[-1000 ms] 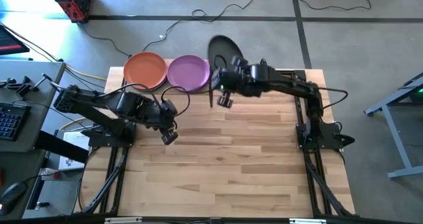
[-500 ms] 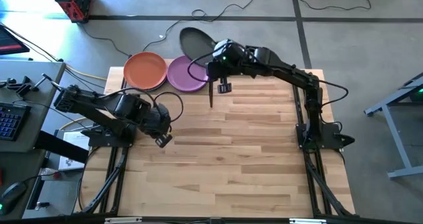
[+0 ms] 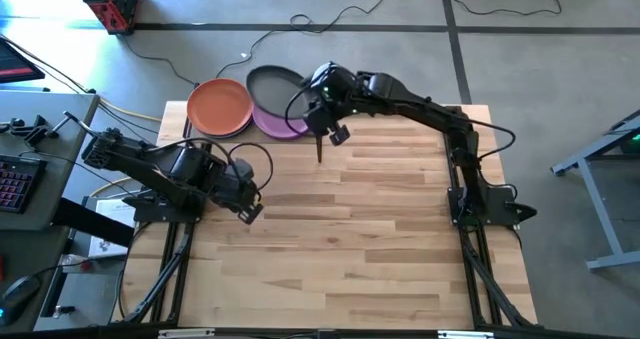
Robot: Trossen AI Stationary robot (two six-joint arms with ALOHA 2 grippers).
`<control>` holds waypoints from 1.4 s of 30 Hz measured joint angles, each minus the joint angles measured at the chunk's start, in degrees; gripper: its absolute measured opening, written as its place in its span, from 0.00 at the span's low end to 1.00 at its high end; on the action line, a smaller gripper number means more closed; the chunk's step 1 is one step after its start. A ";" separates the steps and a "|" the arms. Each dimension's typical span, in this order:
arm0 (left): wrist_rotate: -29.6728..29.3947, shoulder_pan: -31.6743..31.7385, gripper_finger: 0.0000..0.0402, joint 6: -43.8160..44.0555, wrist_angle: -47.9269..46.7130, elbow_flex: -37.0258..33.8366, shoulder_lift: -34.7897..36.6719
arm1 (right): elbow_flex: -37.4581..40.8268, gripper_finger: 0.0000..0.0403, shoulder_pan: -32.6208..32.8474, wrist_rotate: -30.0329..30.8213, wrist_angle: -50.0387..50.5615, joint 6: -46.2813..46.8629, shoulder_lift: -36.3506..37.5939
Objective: Place and stack plates onto a shelf
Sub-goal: Stack the black plate on top of the purple plate on the shelf
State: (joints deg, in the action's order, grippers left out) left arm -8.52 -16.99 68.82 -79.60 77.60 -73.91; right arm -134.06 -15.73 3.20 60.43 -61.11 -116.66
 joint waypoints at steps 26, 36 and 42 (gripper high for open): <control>-1.09 0.09 0.00 -1.54 1.54 0.02 0.00 | 0.00 0.00 -2.32 1.52 4.39 -0.67 -7.90; -1.07 0.09 0.00 -4.13 1.52 0.02 0.00 | 0.00 0.00 -2.72 2.56 3.54 0.64 -8.83; -1.09 0.09 0.00 -5.68 1.50 0.02 0.00 | 0.00 0.00 -2.06 3.87 3.56 0.64 -8.83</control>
State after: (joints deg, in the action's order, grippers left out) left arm -9.61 -16.91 63.13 -78.11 77.62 -73.91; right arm -134.06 -17.79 7.07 63.99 -60.47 -125.49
